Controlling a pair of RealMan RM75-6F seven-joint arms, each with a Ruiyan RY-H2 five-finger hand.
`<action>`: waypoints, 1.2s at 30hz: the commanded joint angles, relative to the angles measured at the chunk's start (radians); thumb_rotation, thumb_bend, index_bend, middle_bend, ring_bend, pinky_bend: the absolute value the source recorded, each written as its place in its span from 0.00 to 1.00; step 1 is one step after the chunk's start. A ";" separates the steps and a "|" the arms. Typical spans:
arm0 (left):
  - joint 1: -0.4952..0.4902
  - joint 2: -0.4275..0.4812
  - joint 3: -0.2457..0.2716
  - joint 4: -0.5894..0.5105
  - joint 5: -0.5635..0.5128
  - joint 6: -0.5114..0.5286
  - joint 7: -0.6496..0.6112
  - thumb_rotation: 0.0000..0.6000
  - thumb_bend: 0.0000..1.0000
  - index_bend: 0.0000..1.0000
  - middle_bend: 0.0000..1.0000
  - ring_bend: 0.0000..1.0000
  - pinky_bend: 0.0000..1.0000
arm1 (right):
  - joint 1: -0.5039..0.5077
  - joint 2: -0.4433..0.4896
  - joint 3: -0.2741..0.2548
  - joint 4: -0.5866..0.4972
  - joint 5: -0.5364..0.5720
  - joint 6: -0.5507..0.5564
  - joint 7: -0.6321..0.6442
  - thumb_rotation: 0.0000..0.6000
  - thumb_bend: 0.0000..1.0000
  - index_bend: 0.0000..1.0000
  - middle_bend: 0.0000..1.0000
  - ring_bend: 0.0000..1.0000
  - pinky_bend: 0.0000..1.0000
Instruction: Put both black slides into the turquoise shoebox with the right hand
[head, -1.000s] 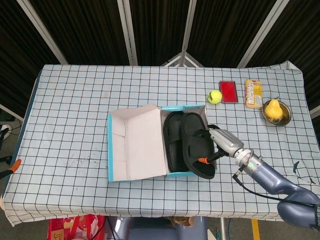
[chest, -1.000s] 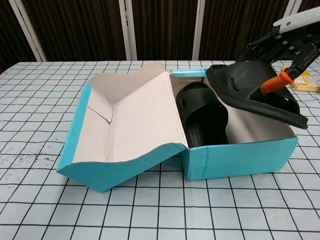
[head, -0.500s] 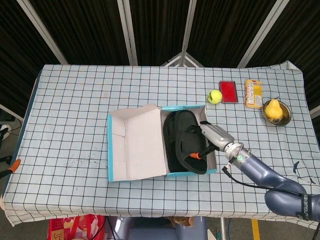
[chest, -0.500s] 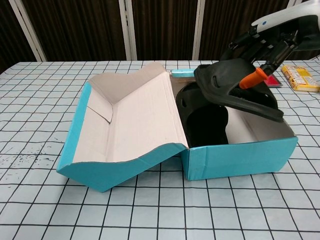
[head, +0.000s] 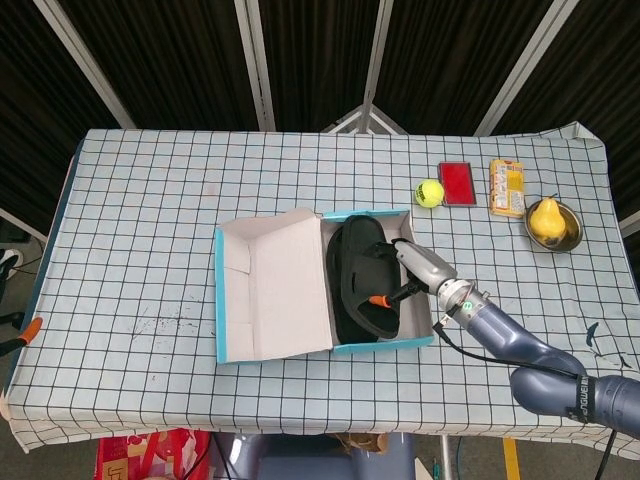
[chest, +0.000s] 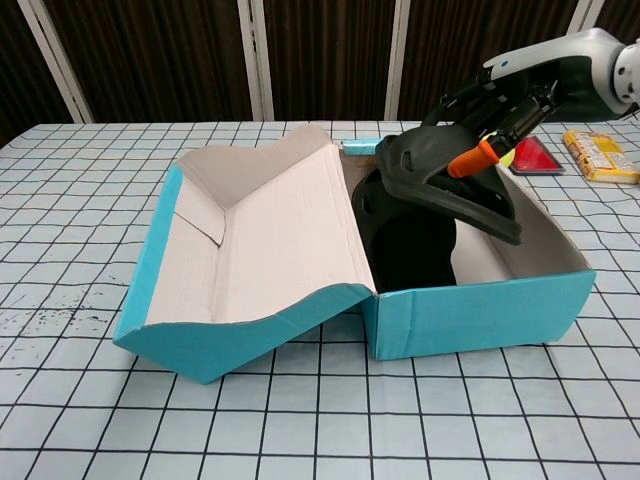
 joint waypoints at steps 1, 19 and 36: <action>0.000 -0.001 0.000 0.000 0.000 -0.001 0.001 1.00 0.31 0.01 0.00 0.00 0.00 | -0.010 -0.019 0.008 0.023 -0.018 -0.008 0.019 1.00 0.55 0.33 0.53 0.45 0.00; -0.006 -0.009 0.003 -0.001 -0.002 -0.010 0.023 1.00 0.31 0.01 0.00 0.00 0.00 | -0.067 -0.057 0.016 0.089 -0.106 -0.009 0.088 1.00 0.55 0.33 0.53 0.45 0.00; -0.007 -0.010 0.006 -0.007 0.004 -0.006 0.035 1.00 0.31 0.01 0.00 0.00 0.00 | -0.113 -0.035 0.018 0.085 -0.174 -0.003 0.147 1.00 0.55 0.33 0.53 0.45 0.00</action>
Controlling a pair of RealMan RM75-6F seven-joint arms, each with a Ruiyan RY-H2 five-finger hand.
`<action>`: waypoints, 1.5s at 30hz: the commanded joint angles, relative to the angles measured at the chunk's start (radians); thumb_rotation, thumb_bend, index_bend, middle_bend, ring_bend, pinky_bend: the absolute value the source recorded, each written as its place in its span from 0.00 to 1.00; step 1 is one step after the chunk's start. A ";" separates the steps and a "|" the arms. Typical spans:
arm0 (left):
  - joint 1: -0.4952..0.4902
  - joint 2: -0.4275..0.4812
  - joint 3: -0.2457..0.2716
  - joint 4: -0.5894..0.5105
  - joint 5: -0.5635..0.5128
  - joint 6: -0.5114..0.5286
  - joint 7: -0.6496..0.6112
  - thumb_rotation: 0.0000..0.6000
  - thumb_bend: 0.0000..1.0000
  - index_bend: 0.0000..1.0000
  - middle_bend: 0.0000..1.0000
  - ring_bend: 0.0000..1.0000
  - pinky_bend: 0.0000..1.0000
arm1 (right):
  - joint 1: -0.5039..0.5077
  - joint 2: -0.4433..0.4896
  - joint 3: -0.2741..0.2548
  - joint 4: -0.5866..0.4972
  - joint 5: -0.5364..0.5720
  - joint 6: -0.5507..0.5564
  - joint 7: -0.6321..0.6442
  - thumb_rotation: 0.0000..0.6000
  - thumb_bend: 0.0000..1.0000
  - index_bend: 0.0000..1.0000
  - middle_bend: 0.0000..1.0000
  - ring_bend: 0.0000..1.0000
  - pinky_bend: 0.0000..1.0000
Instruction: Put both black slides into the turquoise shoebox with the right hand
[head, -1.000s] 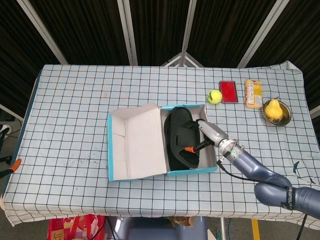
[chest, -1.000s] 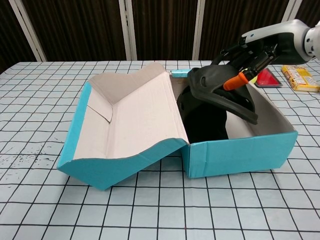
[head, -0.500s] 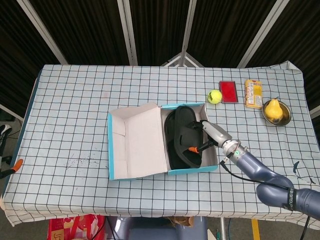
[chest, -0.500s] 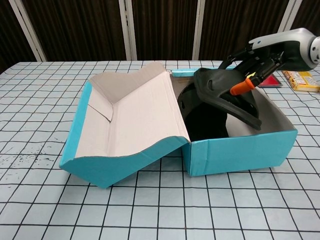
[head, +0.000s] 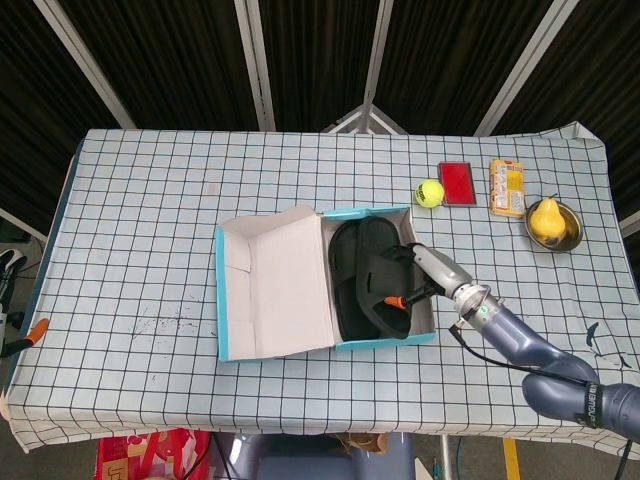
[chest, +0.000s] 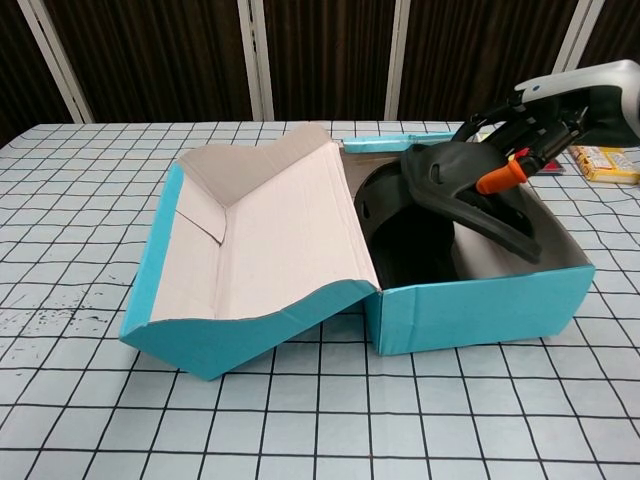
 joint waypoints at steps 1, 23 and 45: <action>0.000 0.000 0.000 -0.001 0.000 0.000 0.001 1.00 0.31 0.01 0.00 0.00 0.00 | -0.006 0.002 -0.001 0.001 -0.007 0.002 0.007 1.00 0.55 0.33 0.53 0.45 0.00; -0.004 -0.006 0.003 -0.001 -0.002 -0.008 0.017 1.00 0.31 0.01 0.00 0.00 0.00 | -0.017 -0.081 -0.015 0.113 -0.038 0.001 0.051 1.00 0.55 0.34 0.52 0.45 0.00; -0.001 0.001 0.006 -0.009 0.007 0.003 0.009 1.00 0.31 0.01 0.00 0.00 0.00 | -0.022 -0.131 -0.060 0.162 -0.067 0.028 -0.020 1.00 0.55 0.34 0.53 0.45 0.00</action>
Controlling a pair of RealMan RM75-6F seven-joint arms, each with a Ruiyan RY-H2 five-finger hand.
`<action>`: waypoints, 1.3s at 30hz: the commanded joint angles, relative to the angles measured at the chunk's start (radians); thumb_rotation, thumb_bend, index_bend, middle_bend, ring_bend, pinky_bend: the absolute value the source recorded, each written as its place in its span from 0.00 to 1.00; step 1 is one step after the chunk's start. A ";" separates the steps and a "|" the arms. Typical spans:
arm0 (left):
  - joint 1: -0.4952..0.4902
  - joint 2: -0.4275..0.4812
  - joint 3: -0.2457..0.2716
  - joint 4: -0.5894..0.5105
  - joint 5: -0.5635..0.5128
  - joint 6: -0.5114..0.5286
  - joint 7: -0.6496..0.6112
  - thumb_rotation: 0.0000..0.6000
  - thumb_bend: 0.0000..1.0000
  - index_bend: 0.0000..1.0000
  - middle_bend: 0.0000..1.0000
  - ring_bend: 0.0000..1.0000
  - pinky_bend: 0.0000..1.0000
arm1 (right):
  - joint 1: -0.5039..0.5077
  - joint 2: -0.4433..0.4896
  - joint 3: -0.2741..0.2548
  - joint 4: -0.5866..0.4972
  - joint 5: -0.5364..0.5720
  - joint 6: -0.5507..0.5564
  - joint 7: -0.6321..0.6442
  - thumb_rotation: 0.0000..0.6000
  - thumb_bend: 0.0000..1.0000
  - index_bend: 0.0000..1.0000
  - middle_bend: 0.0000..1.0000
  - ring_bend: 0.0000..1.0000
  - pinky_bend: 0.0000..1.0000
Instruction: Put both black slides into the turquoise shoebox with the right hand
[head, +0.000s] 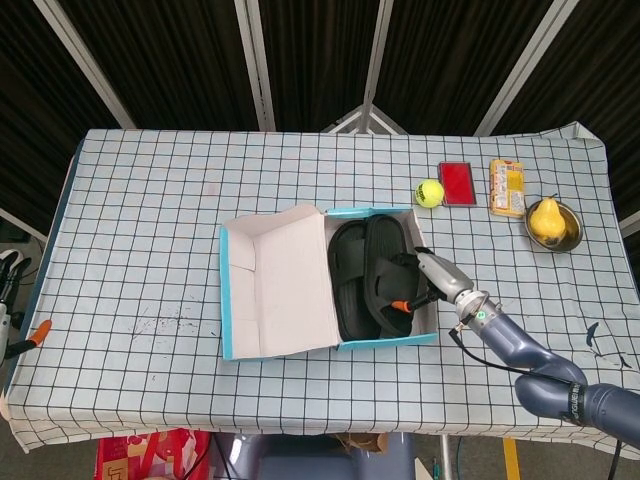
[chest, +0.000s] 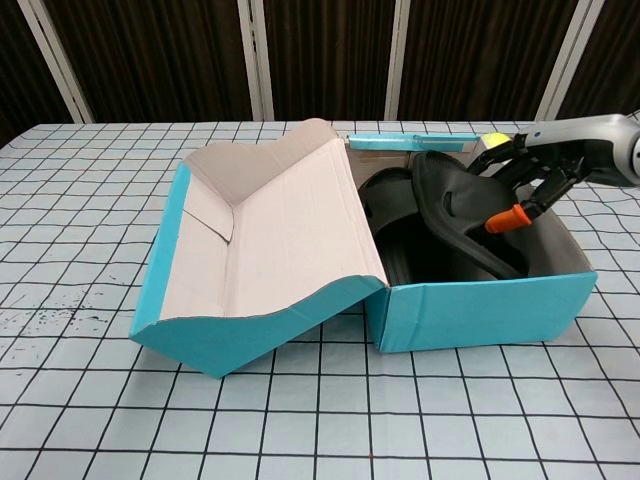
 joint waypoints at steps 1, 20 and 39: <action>0.000 0.001 0.000 0.000 0.000 0.001 -0.002 1.00 0.31 0.01 0.00 0.00 0.00 | 0.002 -0.003 -0.005 0.004 0.008 -0.002 -0.013 1.00 0.55 0.34 0.53 0.45 0.00; 0.001 0.002 0.000 -0.002 0.002 0.003 -0.001 1.00 0.31 0.01 0.00 0.00 0.00 | 0.012 -0.016 -0.030 0.018 0.047 -0.008 -0.109 1.00 0.55 0.34 0.51 0.41 0.00; 0.003 0.006 0.002 -0.006 0.006 0.005 -0.003 1.00 0.31 0.01 0.00 0.00 0.00 | 0.100 0.129 -0.085 -0.073 0.090 -0.161 -0.248 1.00 0.35 0.12 0.10 0.05 0.00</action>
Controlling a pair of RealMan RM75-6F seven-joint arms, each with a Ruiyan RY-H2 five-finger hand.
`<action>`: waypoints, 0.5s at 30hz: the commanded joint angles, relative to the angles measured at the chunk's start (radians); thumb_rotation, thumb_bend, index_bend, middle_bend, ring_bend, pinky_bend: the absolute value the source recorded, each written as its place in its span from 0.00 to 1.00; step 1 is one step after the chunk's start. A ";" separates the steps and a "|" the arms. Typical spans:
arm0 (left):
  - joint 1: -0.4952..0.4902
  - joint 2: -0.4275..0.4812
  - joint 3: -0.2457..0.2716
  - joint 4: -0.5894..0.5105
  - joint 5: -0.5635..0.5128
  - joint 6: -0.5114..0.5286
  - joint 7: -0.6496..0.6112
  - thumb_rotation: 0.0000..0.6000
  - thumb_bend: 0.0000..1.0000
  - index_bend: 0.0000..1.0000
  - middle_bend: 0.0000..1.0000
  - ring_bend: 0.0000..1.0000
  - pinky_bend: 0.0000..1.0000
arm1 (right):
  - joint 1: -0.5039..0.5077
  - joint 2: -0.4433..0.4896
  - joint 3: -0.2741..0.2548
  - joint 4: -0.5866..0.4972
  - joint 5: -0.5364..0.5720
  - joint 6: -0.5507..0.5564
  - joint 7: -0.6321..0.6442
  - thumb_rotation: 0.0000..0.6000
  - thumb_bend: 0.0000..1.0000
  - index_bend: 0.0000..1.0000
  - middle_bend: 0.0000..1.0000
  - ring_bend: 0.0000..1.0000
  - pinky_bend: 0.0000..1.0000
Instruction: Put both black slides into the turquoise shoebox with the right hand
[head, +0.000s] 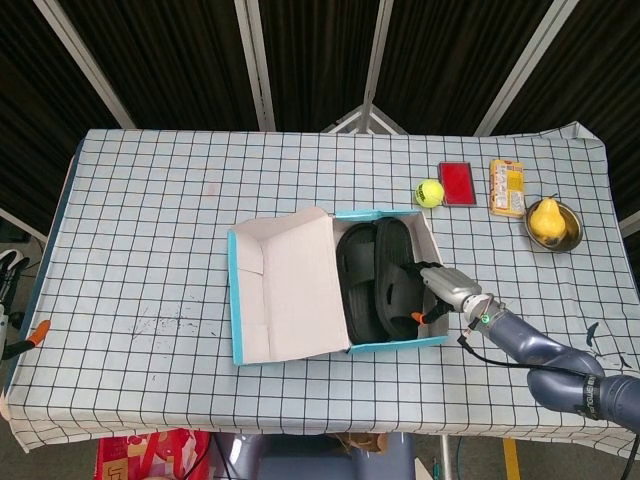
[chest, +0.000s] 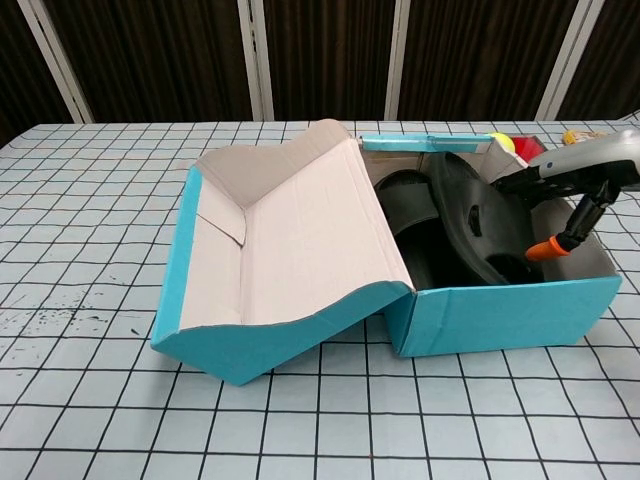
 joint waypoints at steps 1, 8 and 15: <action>0.000 0.000 0.000 0.000 0.000 -0.001 0.001 1.00 0.31 0.01 0.00 0.00 0.00 | 0.009 0.016 -0.013 -0.013 0.022 0.014 -0.040 1.00 0.35 0.12 0.10 0.05 0.00; 0.000 0.001 0.001 -0.003 0.001 -0.001 0.000 1.00 0.31 0.01 0.00 0.00 0.00 | 0.034 0.082 -0.044 -0.067 0.096 0.042 -0.143 1.00 0.35 0.12 0.10 0.04 0.00; 0.001 0.003 0.001 -0.004 0.001 0.001 -0.003 1.00 0.31 0.01 0.00 0.00 0.00 | 0.055 0.164 -0.070 -0.162 0.187 0.096 -0.232 1.00 0.35 0.06 0.08 0.03 0.00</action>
